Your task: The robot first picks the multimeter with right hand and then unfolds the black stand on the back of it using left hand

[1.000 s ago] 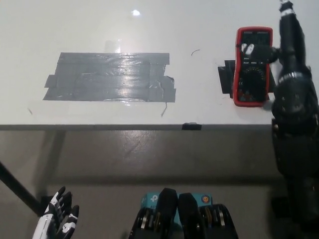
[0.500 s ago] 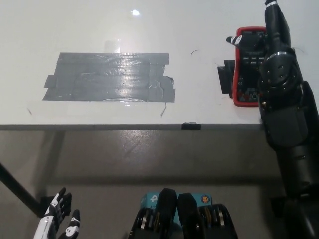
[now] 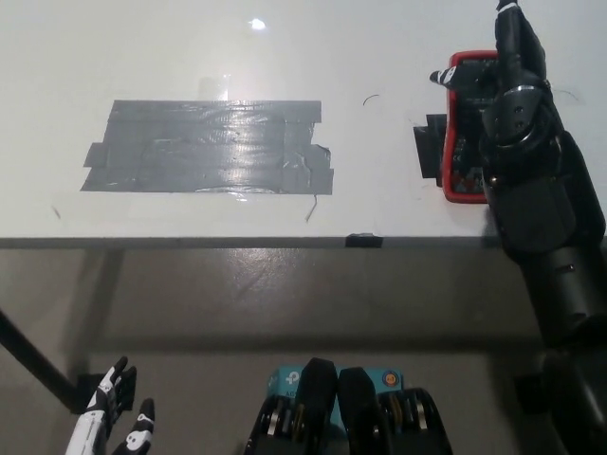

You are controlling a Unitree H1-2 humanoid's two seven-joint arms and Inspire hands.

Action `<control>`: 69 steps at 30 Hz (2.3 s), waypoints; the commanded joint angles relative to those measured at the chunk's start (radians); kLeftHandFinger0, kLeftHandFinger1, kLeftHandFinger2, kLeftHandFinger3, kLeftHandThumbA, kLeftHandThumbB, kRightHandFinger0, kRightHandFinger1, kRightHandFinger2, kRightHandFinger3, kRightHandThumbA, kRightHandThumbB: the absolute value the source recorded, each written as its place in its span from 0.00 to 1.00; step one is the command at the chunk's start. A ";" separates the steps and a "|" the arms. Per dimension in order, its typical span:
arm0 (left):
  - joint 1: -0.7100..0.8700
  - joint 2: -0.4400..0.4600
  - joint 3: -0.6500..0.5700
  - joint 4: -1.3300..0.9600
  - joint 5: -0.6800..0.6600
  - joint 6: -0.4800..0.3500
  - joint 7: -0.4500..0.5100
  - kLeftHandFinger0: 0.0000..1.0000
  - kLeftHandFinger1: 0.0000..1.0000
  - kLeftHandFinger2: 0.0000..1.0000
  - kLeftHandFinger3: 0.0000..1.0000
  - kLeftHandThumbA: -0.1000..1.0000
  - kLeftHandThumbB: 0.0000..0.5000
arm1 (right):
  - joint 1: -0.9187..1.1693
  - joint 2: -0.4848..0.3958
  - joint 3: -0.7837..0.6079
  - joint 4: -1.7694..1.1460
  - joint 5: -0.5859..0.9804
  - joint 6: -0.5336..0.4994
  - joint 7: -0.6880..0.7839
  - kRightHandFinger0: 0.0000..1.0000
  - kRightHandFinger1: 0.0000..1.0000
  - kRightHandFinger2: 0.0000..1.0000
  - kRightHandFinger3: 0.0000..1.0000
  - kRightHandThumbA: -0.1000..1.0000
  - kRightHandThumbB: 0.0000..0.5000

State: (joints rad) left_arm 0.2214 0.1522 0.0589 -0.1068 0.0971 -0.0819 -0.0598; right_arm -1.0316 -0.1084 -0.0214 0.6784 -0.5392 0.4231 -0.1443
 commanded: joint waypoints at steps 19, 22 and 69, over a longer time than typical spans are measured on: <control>-0.003 0.002 -0.004 -0.015 0.031 -0.044 0.015 1.00 1.00 1.00 1.00 0.62 0.13 | -0.106 -0.009 -0.022 0.158 0.123 -0.057 -0.131 1.00 1.00 1.00 1.00 1.00 0.74; -0.001 0.004 -0.005 -0.019 0.030 -0.039 0.010 1.00 1.00 1.00 1.00 0.60 0.11 | -0.112 -0.024 0.016 0.220 0.101 -0.069 -0.148 1.00 1.00 1.00 1.00 1.00 0.77; -0.029 0.010 -0.001 -0.028 0.049 -0.036 0.015 1.00 1.00 1.00 1.00 0.61 0.13 | -0.134 0.043 -0.134 0.530 0.293 -0.325 -0.594 0.00 0.01 0.08 0.34 0.00 0.49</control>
State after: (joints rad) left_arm 0.1952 0.1522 0.0553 -0.1069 0.1390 -0.0923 -0.0601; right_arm -1.1260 -0.0588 -0.1517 1.1467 -0.2733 0.2225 -0.5832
